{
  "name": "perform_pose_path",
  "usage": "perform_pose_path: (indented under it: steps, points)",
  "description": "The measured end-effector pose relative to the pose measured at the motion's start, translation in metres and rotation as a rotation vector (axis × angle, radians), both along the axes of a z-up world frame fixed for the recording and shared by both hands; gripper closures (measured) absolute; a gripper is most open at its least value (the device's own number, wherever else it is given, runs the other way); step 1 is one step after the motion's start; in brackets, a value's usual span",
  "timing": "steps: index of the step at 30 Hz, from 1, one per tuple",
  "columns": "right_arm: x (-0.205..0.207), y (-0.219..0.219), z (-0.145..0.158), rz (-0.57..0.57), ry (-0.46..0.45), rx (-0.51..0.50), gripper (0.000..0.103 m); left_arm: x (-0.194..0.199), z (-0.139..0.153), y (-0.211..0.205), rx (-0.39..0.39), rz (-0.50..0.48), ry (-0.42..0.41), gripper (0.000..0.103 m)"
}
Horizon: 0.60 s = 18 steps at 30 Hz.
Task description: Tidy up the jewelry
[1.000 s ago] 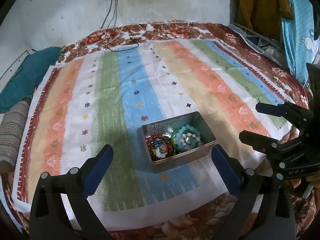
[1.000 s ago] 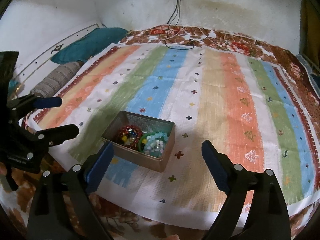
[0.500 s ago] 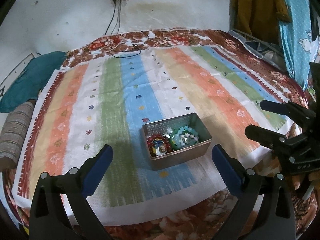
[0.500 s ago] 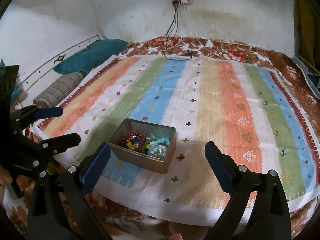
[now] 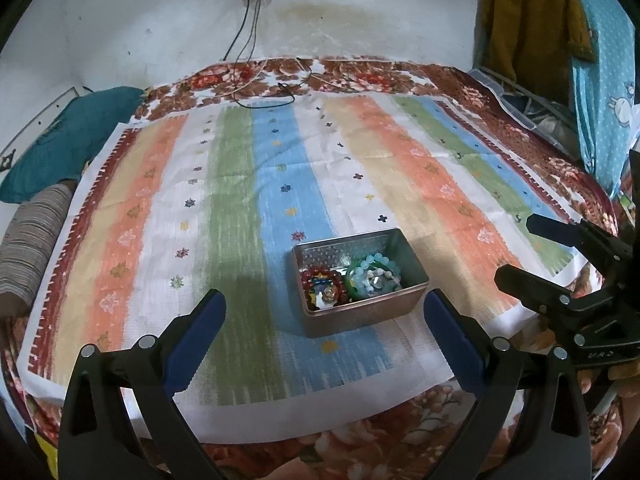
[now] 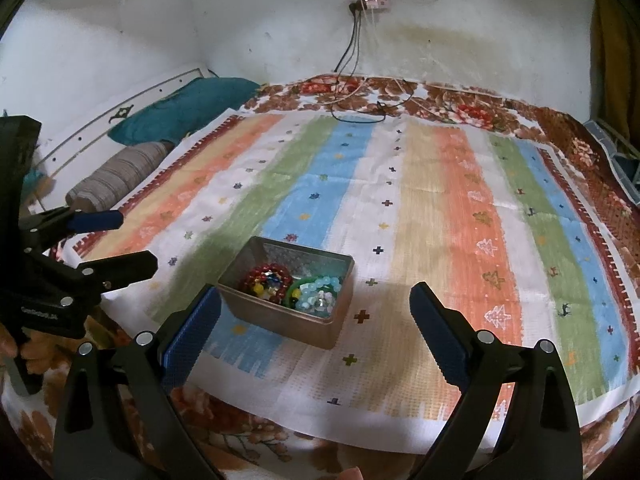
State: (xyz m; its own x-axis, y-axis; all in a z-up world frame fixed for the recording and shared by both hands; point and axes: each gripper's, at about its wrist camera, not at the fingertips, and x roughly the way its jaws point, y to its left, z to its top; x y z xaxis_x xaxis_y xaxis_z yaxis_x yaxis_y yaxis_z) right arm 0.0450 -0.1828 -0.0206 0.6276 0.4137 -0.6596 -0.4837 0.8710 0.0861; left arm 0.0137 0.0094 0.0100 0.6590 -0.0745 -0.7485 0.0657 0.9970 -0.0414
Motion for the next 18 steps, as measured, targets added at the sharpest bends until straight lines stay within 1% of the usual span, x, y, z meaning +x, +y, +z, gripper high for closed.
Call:
perform_pose_path:
  steps: [3, 6, 7, 10, 14, 18]
  points:
    - [0.0015, 0.0013, -0.0017, -0.001, 0.011, -0.007, 0.007, -0.0008, 0.0007, -0.0014, 0.006, 0.003, -0.003, 0.006]
    - [0.0022, 0.0005, -0.0018, -0.001, 0.014, -0.002, 0.007, -0.0006, -0.0006, 0.0017, -0.058, -0.019, 0.017, 0.006]
    - [0.0023, 0.0006, -0.0017, 0.000, 0.014, 0.000, 0.007, -0.0010, -0.0006, 0.0024, -0.060, -0.019, 0.016, 0.006]
    - [0.0025, -0.0001, -0.0020, -0.001, 0.014, 0.004, 0.007, -0.0036, 0.0012, -0.0004, -0.024, -0.015, -0.011, 0.006]
    - [0.0016, -0.0014, -0.0014, -0.001, 0.008, 0.008, 0.007, -0.0039, 0.0006, -0.0041, -0.003, -0.017, -0.016, 0.006]
    - [-0.0002, -0.0023, 0.0003, 0.000, -0.004, 0.016, 0.007, -0.0037, 0.0014, -0.0050, -0.002, -0.019, -0.020, 0.006]
